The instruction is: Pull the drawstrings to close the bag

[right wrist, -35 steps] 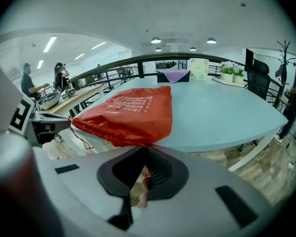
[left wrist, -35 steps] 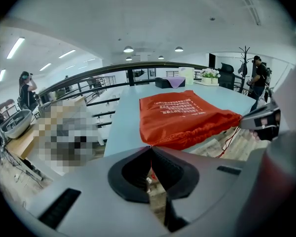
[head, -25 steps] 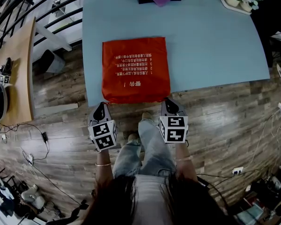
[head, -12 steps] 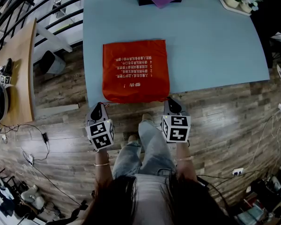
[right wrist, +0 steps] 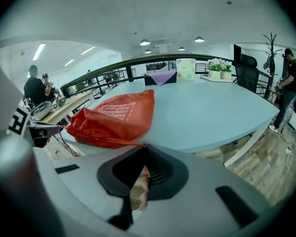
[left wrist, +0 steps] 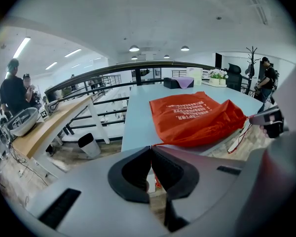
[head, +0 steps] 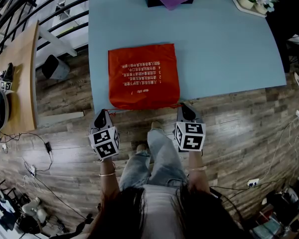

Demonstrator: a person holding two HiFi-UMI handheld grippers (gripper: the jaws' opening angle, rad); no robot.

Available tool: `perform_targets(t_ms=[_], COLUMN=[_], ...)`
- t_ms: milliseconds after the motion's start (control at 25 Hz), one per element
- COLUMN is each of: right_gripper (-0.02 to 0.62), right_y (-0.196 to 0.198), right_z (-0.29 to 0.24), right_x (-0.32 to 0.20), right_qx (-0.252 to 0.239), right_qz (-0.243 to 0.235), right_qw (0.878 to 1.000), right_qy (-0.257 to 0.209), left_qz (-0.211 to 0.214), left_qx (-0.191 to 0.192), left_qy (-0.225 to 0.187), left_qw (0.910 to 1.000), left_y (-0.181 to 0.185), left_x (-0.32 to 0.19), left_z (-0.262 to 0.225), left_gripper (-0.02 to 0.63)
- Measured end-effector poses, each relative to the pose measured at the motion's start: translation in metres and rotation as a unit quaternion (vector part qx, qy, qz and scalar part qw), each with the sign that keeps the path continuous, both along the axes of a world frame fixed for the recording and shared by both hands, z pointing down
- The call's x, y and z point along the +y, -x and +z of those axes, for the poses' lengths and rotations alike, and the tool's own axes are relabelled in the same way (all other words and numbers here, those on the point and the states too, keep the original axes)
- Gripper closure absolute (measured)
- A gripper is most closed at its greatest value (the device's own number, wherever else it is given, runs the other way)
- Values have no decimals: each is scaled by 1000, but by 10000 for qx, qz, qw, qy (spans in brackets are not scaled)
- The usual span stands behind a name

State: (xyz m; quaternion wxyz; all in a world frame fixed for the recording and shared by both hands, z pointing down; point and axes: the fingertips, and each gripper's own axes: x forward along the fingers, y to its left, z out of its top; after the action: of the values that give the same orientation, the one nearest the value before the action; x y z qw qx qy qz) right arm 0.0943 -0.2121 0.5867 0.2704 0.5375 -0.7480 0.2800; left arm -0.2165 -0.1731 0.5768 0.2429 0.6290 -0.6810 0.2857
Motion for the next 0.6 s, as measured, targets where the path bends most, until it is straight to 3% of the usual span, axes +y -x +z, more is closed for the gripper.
perform_targets(t_ms=[600], right_gripper=[568], right_y=[-15], right_z=[2], right_x=[-2], right_qx=[-7], right_qz=[249], right_qw=[9997], right_qy=[34], left_qz=[-103], left_qx=[-35], left_qy=[26], left_qw=[9999], left_y=[15], left_x=[0], left_z=[2], left_gripper=[586])
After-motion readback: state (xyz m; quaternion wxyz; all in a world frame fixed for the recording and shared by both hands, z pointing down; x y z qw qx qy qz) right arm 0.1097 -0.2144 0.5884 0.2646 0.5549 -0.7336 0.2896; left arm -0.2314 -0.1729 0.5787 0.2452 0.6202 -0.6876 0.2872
